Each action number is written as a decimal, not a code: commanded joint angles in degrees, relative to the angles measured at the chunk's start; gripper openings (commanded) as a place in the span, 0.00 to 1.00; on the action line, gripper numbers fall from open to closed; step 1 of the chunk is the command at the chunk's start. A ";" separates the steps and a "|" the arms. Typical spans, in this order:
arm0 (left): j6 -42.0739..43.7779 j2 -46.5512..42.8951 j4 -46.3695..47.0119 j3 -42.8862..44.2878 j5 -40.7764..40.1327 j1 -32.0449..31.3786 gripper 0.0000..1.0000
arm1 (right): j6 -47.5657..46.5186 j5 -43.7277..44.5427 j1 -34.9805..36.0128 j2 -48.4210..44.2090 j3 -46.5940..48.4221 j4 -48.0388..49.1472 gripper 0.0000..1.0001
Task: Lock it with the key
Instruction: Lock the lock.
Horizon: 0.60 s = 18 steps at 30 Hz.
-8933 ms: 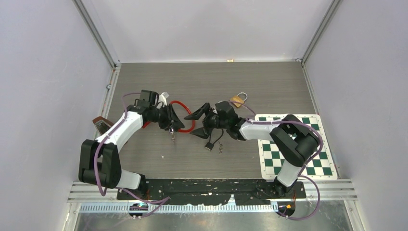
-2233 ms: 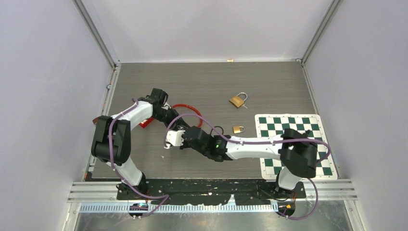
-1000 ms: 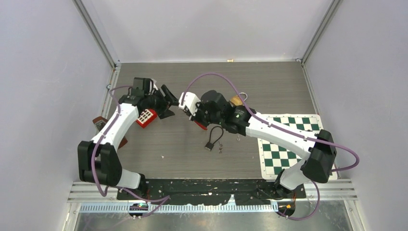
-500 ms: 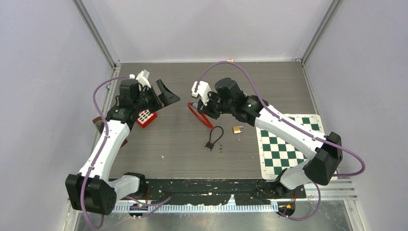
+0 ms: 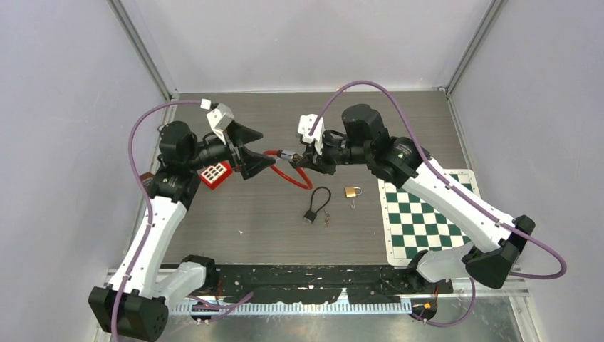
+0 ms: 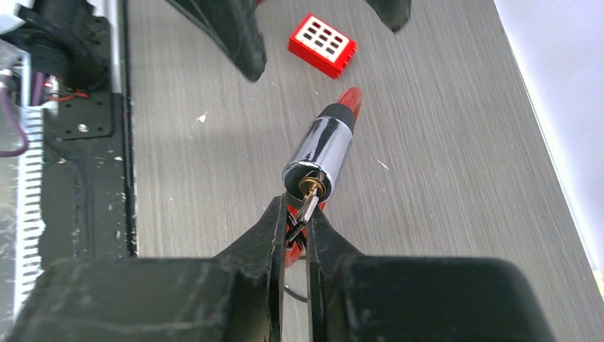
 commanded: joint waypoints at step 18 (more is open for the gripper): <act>5.84 5.16 5.60 2.47 28.04 -6.22 0.51 | 1.02 -20.43 -0.19 1.93 15.64 -10.45 0.05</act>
